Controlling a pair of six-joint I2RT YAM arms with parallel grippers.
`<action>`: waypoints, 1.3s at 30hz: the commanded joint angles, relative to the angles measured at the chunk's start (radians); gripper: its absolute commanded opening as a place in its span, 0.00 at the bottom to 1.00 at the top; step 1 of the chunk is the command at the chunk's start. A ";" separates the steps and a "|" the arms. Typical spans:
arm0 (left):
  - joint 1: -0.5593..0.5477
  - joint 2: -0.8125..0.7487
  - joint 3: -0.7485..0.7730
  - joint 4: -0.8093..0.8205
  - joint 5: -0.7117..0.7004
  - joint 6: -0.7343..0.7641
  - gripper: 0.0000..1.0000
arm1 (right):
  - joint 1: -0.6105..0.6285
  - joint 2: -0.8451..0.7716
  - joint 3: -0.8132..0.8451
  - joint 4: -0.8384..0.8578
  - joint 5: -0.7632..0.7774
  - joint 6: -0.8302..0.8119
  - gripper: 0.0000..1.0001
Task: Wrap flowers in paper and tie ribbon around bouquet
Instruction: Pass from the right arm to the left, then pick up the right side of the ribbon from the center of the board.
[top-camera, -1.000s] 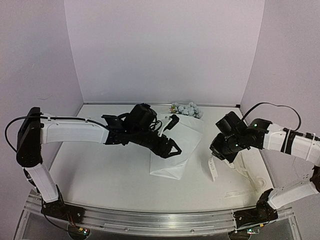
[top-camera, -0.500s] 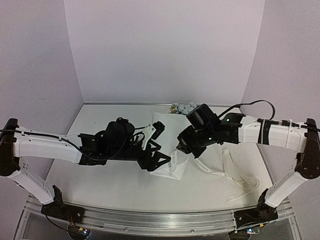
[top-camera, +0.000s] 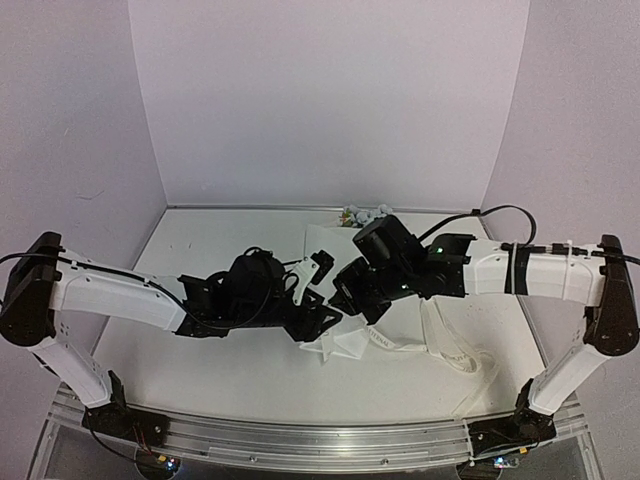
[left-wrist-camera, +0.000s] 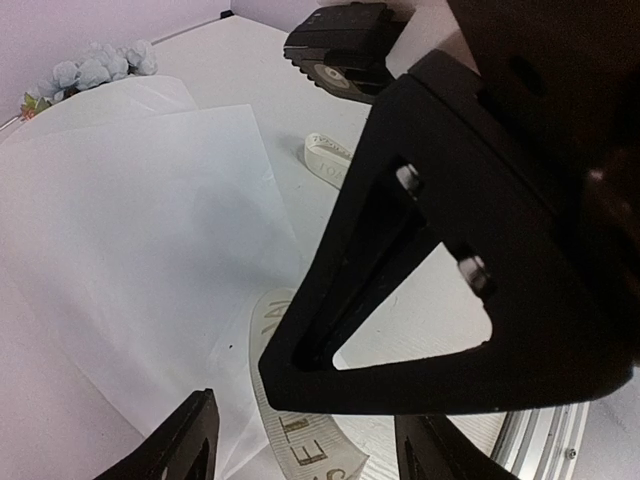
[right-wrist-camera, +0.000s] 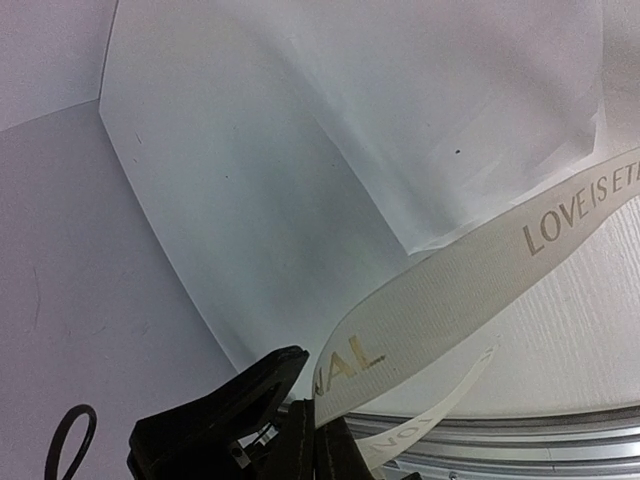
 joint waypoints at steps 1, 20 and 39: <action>0.006 0.002 0.006 0.103 -0.078 -0.027 0.36 | 0.008 -0.036 0.020 0.047 -0.001 -0.005 0.00; 0.038 -0.307 -0.023 -0.183 -0.282 -0.162 0.00 | -0.159 -0.474 -0.306 -0.537 0.493 -0.911 0.80; 0.084 -0.425 -0.023 -0.337 -0.280 -0.222 0.00 | -0.244 -0.173 -0.340 -0.356 0.240 -1.108 0.67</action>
